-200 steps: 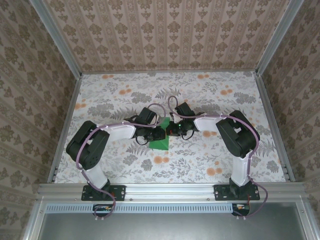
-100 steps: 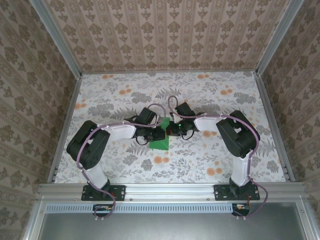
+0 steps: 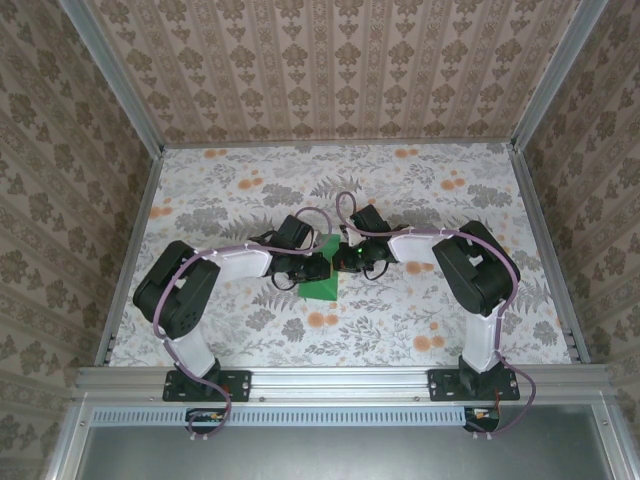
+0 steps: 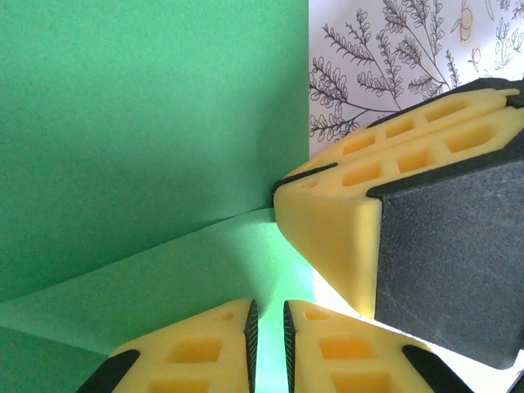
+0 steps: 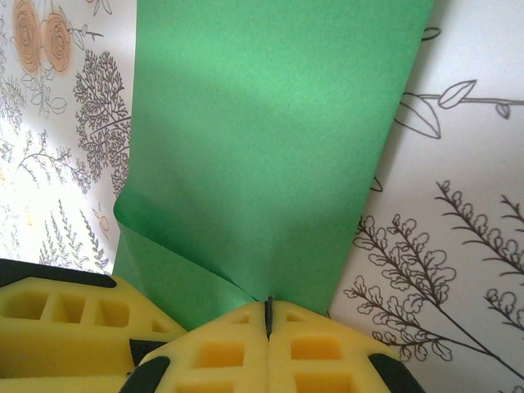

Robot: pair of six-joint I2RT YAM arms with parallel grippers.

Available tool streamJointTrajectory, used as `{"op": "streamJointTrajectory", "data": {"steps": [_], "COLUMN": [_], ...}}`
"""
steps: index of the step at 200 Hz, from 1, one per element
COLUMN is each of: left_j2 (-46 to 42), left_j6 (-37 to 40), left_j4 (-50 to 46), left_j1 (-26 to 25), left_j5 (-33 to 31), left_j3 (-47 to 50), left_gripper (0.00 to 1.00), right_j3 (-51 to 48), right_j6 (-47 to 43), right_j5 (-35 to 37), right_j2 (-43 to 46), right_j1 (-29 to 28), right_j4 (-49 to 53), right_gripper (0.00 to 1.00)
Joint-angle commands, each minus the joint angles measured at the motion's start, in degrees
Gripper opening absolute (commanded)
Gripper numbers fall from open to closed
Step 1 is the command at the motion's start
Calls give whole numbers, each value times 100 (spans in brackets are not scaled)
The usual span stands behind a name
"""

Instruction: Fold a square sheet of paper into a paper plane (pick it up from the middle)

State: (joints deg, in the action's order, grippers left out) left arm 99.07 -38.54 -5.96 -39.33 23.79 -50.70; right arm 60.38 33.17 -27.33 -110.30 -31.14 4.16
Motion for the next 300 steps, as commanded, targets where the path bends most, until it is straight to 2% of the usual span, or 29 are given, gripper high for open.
{"op": "streamJointTrajectory", "data": {"steps": [1, 87, 125, 145, 203, 259, 300], "left_j2": [152, 232, 251, 253, 262, 253, 249], "left_j6": [6, -4, -4, -4, -2, -30, -41], "left_j4": [-26, -115, -213, -212, -213, -259, -253], "left_j1": [26, 27, 34, 32, 34, 36, 31], "left_j5": [99, 78, 29, 21, 40, -15, -24], "left_j3": [51, 47, 61, 69, 76, 78, 62], "left_gripper": [18, 16, 15, 14, 11, 11, 11], "right_j3": [-53, -42, -25, -77, -123, 9, 44], "right_j6": [-26, -16, 58, 67, 219, 217, 98], "right_j5": [149, 174, 367, 572, 221, -42, 89], "right_j2": [86, 119, 414, 605, 513, 130, -16], "right_j1": [24, 20, 37, 46, -32, -94, -94], "right_j4": [164, 249, 455, 523, 280, 270, 456], "right_gripper": [0, 0, 13, 14, 4, 2, 1]}}
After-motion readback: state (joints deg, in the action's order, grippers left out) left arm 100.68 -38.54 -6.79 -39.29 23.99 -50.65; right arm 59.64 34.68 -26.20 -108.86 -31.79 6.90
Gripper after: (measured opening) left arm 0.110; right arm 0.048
